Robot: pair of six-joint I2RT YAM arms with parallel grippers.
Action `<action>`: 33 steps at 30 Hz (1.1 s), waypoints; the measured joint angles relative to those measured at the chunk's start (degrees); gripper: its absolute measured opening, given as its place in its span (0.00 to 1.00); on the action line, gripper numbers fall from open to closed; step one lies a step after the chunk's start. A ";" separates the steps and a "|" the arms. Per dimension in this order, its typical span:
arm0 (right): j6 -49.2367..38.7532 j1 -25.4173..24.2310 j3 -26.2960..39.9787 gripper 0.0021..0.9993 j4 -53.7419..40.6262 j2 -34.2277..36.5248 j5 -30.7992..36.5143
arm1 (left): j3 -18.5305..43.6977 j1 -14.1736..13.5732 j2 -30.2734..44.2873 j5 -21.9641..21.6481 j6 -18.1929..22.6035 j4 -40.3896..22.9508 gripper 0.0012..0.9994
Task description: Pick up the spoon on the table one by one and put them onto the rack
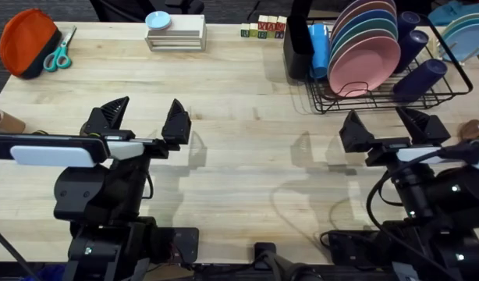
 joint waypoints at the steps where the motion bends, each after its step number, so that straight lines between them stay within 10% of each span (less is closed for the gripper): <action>1: 0.00 0.00 0.00 0.99 -0.29 0.00 -0.02 | 0.00 0.00 0.00 0.00 0.07 -0.02 0.99; 15: -0.57 0.00 0.05 0.99 -0.48 0.00 -0.22 | 0.00 0.00 0.00 0.23 0.07 -0.45 0.99; 33: -0.90 0.00 31.08 0.99 -37.36 11.19 -1.35 | 27.63 -0.02 12.20 1.97 -0.90 -32.17 0.99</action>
